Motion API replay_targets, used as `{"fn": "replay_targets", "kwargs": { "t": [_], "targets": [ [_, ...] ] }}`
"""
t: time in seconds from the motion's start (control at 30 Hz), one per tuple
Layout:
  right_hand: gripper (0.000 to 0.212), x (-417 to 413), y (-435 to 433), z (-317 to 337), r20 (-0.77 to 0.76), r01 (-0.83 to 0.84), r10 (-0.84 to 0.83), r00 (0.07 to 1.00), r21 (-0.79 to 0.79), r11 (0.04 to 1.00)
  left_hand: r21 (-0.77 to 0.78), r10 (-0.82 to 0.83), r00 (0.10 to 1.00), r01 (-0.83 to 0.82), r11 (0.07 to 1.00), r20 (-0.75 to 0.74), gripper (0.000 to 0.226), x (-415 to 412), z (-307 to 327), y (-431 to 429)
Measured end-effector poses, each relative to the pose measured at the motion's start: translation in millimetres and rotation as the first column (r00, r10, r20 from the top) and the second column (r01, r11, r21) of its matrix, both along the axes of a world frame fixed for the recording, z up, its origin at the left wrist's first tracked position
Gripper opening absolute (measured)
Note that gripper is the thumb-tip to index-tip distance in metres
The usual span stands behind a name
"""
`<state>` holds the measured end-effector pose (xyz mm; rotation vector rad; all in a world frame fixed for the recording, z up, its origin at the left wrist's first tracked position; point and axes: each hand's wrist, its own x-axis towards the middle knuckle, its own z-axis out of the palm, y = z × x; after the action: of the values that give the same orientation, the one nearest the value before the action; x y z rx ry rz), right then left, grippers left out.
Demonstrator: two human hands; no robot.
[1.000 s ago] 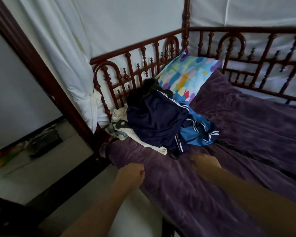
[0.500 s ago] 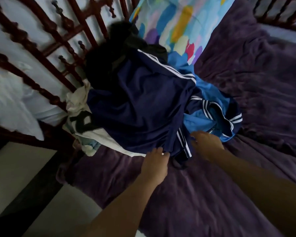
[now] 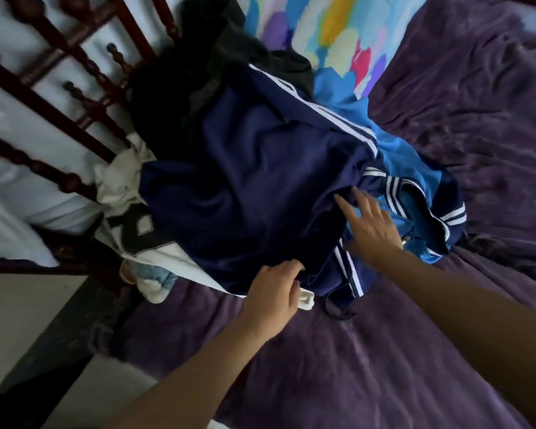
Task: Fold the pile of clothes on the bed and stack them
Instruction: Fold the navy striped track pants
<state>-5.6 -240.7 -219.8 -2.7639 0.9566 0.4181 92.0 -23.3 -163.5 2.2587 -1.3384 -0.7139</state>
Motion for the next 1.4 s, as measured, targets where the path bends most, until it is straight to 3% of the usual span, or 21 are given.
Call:
{"fn": "replay_targets", "kwargs": {
  "t": [0.07, 0.2, 0.27, 0.33, 0.4, 0.5, 0.63, 0.8, 0.97, 1.03, 1.17, 1.27, 1.33, 1.4],
  "targets": [
    [0.101, 12.5, 10.5, 10.8, 0.029, -0.036, 0.037, 0.999, -0.015, 0.999, -0.061, 0.101, 0.981, -0.113, 0.992, -0.167, 0.019, 6.2, 41.1, 22.7],
    [0.046, 27.5, 24.6, 41.1, 0.211, 0.089, -0.097, 0.973, 0.045, 0.995, -0.104, 0.289, 0.917, -0.327, 0.939, -0.277, 0.011, 29.7, 108.7, 62.1],
    [0.033, 28.7, 37.5, 65.1, 0.268, 0.112, -0.138, 0.953, 0.110, 0.988, -0.137, 0.339, 0.920, -0.369, 0.919, -0.199, 0.009, 42.3, 135.6, 80.0],
    [0.028, 24.8, 53.5, 91.9, 0.314, 0.115, -0.158, 0.936, 0.149, 0.982, -0.130, 0.354, 0.935, -0.354, 0.926, -0.026, 0.038, 52.9, 159.9, 95.2],
    [0.028, 15.6, 68.6, 123.1, 0.345, 0.148, -0.210, 0.915, 0.197, 0.969, -0.104, 0.372, 0.920, -0.360, 0.927, 0.123, 0.051, 63.3, 183.1, 107.8],
    [0.033, -8.7, 92.3, 178.1, 0.377, 0.171, -0.234, 0.896, 0.193, 0.966, -0.132, 0.410, 0.903, -0.394, 0.909, 0.130, 0.036, 78.1, 221.0, 129.0],
    [0.038, -52.8, 115.9, 260.7, 0.463, 0.228, -0.263, 0.846, 0.131, 0.965, -0.247, 0.320, 0.939, -0.283, 0.927, 0.126, 0.017, 83.5, 281.2, 157.7],
    [0.040, -121.5, 144.2, 361.6, 0.546, 0.340, -0.360, 0.756, 0.142, 0.930, -0.324, 0.149, 0.968, -0.077, 0.943, 0.203, 0.012, 73.5, 358.9, 170.6],
    [0.038, -192.8, 166.3, 434.9, 0.609, 0.367, -0.368, 0.702, 0.133, 0.921, -0.400, 0.115, 0.948, 0.014, 0.917, 0.296, 0.017, 53.4, 431.3, 163.7],
    [0.031, -220.0, 170.5, 465.6, 0.661, 0.360, -0.407, 0.631, 0.215, 0.908, -0.443, 0.127, 0.974, -0.031, 0.896, 0.188, 0.021, 38.5, 457.1, 159.1],
    [0.019, -276.5, 175.0, 522.5, 0.674, 0.221, -0.608, 0.419, 0.573, 0.789, -0.552, 0.135, 0.970, -0.228, 0.802, -0.204, 0.019, -4.6, 494.9, 149.5],
    [0.012, -317.1, 190.4, 540.9, 0.664, 0.132, -0.709, 0.239, 0.701, 0.701, -0.497, 0.044, 0.921, -0.248, 0.831, -0.387, 0.027, -41.1, 505.6, 138.7],
    [0.028, -343.2, 199.3, 539.4, 0.713, 0.139, -0.653, 0.255, 0.641, 0.755, -0.441, -0.100, 0.872, -0.140, 0.886, -0.479, 0.025, -59.8, 511.1, 131.9],
    [0.044, -379.8, 211.7, 535.5, 0.733, 0.086, -0.541, 0.412, 0.559, 0.824, -0.407, -0.267, 0.842, 0.063, 0.911, -0.468, 0.024, -79.1, 512.9, 124.8]
  ]
}}
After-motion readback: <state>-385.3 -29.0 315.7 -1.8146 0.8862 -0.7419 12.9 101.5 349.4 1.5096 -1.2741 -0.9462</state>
